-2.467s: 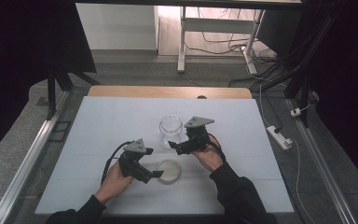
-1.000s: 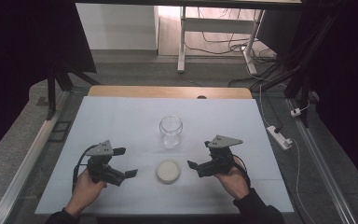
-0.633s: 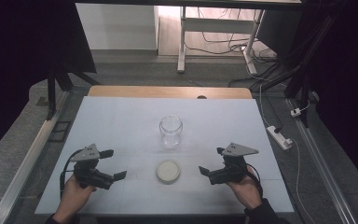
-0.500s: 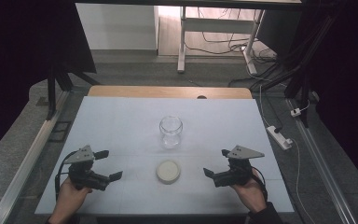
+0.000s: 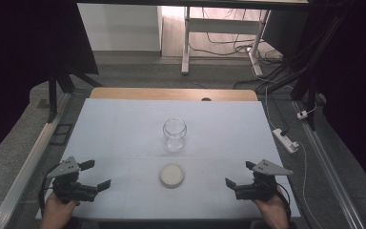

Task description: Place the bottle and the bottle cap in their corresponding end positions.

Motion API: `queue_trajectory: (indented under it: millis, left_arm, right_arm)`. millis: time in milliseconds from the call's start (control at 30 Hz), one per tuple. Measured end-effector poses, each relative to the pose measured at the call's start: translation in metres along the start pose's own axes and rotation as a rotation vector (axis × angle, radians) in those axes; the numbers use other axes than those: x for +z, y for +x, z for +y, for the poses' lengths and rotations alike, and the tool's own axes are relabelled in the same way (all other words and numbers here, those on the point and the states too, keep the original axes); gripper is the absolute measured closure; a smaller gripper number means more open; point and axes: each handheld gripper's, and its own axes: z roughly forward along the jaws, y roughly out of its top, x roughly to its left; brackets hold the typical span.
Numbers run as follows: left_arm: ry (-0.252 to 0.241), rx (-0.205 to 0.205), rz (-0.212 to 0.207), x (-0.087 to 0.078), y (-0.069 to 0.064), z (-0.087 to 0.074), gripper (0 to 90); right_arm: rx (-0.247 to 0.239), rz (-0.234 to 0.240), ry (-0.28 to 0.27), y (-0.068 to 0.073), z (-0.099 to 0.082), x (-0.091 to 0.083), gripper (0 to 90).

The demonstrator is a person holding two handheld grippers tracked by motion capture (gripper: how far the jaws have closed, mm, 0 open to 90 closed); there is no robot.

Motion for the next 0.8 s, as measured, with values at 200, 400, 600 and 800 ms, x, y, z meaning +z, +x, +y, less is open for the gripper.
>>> queue_trajectory:
  millis: [200, 400, 600, 800]
  left_arm:
    - [0.024, -0.018, 0.033, -0.007, 0.002, -0.015, 0.0]
    - [0.052, -0.035, 0.063, -0.012, 0.003, -0.027, 0.0]
    - [0.094, -0.044, 0.092, -0.013, 0.001, -0.036, 0.0]
    - [0.12, -0.051, 0.125, -0.014, -0.001, -0.039, 0.0]
  right_arm:
    - [0.022, -0.043, 0.013, -0.003, -0.015, -0.013, 0.0]
    - [0.046, -0.06, 0.054, -0.005, -0.027, -0.02, 0.0]
    - [0.055, -0.068, 0.093, -0.002, -0.035, -0.024, 0.0]
    - [0.062, -0.082, 0.121, -0.001, -0.037, -0.027, 0.0]
